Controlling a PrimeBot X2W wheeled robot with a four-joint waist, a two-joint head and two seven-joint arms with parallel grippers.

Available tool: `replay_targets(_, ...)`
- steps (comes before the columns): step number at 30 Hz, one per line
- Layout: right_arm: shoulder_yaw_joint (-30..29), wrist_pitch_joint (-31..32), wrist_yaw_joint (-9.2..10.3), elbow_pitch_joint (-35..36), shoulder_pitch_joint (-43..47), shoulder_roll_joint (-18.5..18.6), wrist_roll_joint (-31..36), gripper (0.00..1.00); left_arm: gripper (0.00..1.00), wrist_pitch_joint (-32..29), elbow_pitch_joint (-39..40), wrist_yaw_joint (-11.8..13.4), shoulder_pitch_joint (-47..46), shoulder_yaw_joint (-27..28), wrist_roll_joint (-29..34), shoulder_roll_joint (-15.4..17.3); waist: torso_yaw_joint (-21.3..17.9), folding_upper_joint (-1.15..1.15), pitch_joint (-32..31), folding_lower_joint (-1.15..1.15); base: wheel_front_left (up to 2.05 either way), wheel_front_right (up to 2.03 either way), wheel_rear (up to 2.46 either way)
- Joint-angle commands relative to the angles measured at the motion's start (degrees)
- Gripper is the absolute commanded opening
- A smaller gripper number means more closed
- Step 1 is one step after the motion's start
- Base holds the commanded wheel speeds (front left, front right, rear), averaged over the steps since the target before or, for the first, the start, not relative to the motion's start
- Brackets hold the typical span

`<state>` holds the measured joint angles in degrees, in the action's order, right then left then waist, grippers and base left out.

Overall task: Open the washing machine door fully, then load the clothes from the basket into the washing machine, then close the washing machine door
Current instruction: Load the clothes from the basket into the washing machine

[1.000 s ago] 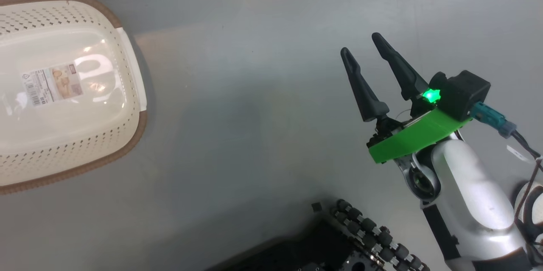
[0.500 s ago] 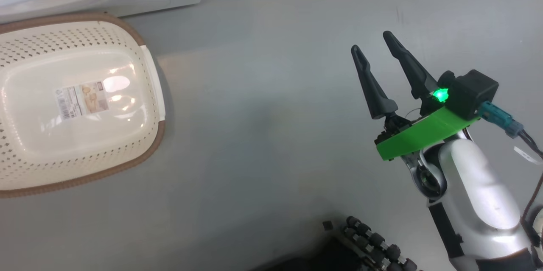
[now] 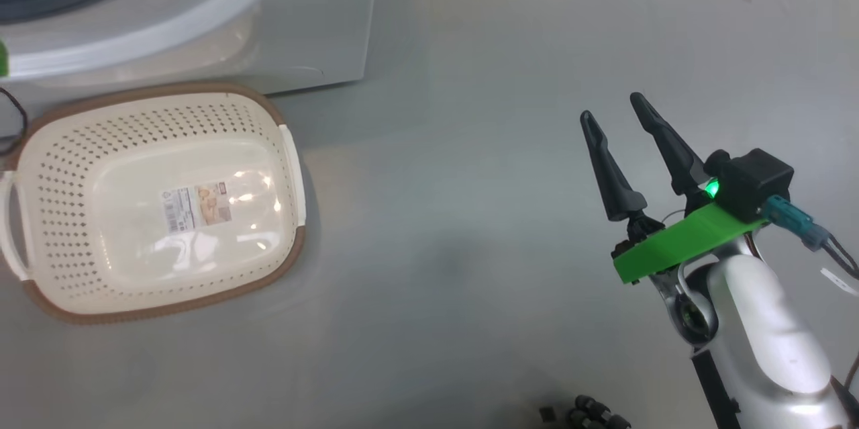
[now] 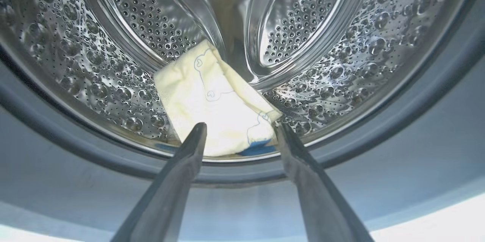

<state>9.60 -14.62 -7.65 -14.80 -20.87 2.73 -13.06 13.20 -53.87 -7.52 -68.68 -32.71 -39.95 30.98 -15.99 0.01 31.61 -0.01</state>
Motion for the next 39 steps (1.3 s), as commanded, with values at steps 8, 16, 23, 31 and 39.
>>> replay_targets(8,-1.56,-0.38,0.16,2.8,4.5,0.15,4.01,1.0,1.0,1.68,9.09,0.62,15.2,1.29,-2.78,0.64,4.95,-0.01,-11.81,0.01,0.0,0.0,0.0)
replay_targets(16,-1.63,-0.38,0.16,3.26,7.03,0.15,6.28,1.0,1.0,1.78,18.72,5.94,29.48,3.98,-0.71,-0.2,7.52,-0.01,-19.2,0.01,0.0,0.0,0.0)
replay_targets(23,-1.19,-0.38,0.16,3.87,9.55,0.15,6.75,1.0,1.0,1.79,28.16,10.27,41.7,8.5,0.21,-2.3,9.25,-0.01,-23.61,0.01,0.0,0.0,0.0)
replay_targets(31,-2.36,-0.38,0.16,4.55,12.39,0.15,6.98,1.0,1.0,1.79,37.06,11.58,52.64,15.19,2.28,-5.83,10.0,-0.01,-27.66,0.01,0.0,0.0,0.0)
replay_targets(39,-2.38,-0.38,0.16,4.12,14.31,0.15,6.59,1.0,1.0,1.79,43.32,11.1,60.24,19.79,9.74,-10.75,10.18,-0.01,-30.14,0.01,0.0,0.0,0.0)
